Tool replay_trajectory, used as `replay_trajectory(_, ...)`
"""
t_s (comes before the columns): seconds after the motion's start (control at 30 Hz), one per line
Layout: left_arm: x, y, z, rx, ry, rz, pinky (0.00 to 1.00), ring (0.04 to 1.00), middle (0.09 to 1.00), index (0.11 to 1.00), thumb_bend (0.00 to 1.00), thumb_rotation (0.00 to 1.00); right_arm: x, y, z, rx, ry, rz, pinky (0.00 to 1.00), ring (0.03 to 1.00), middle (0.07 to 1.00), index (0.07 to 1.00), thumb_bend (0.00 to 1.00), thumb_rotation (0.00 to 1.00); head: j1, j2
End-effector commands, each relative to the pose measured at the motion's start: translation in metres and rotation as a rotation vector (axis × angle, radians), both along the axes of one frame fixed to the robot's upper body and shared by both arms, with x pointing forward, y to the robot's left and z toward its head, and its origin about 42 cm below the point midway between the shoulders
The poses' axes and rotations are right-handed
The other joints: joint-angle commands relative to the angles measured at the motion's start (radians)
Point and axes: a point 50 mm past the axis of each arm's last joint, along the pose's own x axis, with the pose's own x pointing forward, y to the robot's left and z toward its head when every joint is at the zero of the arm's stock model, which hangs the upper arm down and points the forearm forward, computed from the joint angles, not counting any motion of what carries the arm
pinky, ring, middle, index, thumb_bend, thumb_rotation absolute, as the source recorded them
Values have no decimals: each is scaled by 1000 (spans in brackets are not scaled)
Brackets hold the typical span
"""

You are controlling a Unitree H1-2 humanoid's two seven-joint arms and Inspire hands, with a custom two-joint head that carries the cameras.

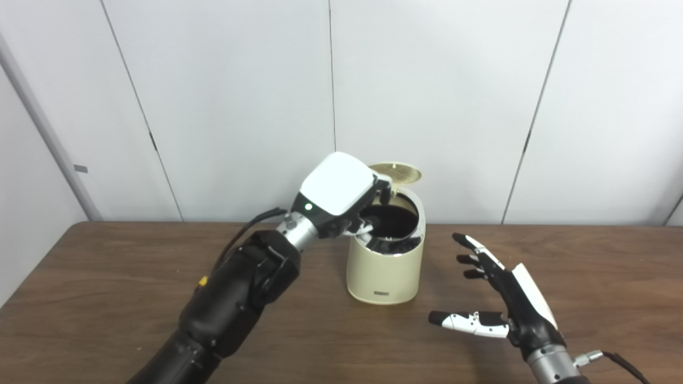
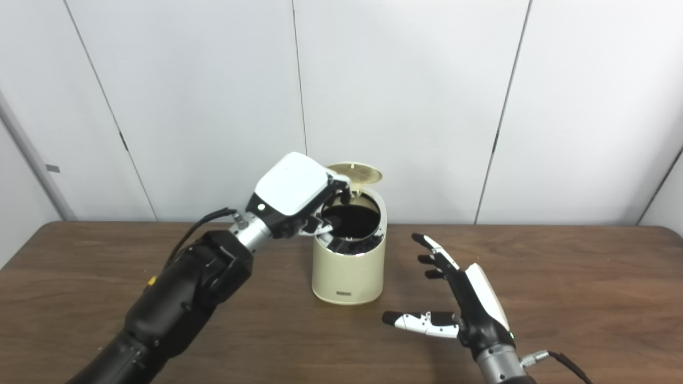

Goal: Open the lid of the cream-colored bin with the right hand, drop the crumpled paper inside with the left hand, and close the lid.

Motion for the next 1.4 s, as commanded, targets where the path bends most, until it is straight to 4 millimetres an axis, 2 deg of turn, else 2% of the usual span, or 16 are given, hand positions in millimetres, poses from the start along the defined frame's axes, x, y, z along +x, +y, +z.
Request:
replay_trajectory(0.0, -1, 3, 31, -45, -99, -9, 303, 363, 433, 523, 519, 0, 5, -1, 22, -2, -100, 18, 747, 835, 921, 893, 787, 309, 0, 1)
replay_trajectory(0.4, -28, 28, 30, -151, -116, 22, 281, 344, 424, 521, 520, 0, 12, -5, 24, -2, -125, 30, 719, 830, 916, 888, 797, 331, 11, -11)
replay_trajectory(0.5, -40, 41, 32, -257, -96, 24, 273, 364, 444, 519, 520, 0, 15, -6, 26, -5, -128, 25, 711, 829, 916, 891, 808, 360, 12, -16)
replay_trajectory(0.57, -49, 52, 31, -338, -77, 12, 304, 413, 464, 520, 518, 0, 17, -7, 28, -9, -134, 25, 707, 829, 918, 892, 813, 384, 15, -19)
replay_trajectory(0.67, -71, 73, 27, -557, -14, -35, 372, 485, 482, 519, 519, 0, 22, -9, 31, -13, -151, 33, 718, 832, 921, 896, 817, 403, 17, -24)
replay_trajectory(0.7, -77, 78, 25, -623, 13, -43, 411, 529, 582, 627, 666, 62, 24, -9, 33, -14, -155, 35, 727, 833, 920, 896, 818, 408, 19, -24)
replay_trajectory(0.73, -84, 83, 23, -687, 48, -50, 426, 555, 627, 671, 719, 96, 25, -9, 35, -14, -158, 38, 732, 834, 919, 896, 819, 412, 19, -26)
replay_trajectory(0.8, -97, 92, 16, -816, 130, -73, 449, 604, 693, 747, 743, 129, 29, -10, 39, -15, -162, 44, 750, 837, 922, 896, 825, 418, 20, -29)
replay_trajectory(0.97, -123, 112, -9, -1022, 268, -101, 486, 628, 729, 816, 744, 193, 38, -8, 52, -29, -195, 67, 766, 842, 925, 896, 806, 385, 21, -39)
replay_trajectory(1.1, -138, 131, -37, -1094, 324, -46, 548, 659, 738, 832, 728, 237, 48, -4, 63, -33, -212, 89, 742, 847, 921, 886, 818, 359, 19, -44)
replay_trajectory(1.2, -143, 136, -54, -1113, 360, -19, 575, 679, 752, 825, 722, 205, 55, -2, 73, -35, -226, 118, 771, 873, 964, 892, 816, 330, 13, -52)
replay_trajectory(1.27, -147, 138, -66, -1129, 391, -15, 579, 671, 751, 820, 724, 180, 61, 1, 82, -46, -246, 136, 799, 908, 948, 892, 816, 320, 10, -53)
replay_trajectory(1.37, -151, 139, -80, -1126, 416, 3, 571, 658, 741, 815, 706, 167, 68, 5, 96, -92, -265, 151, 785, 908, 931, 891, 821, 349, 9, -56)
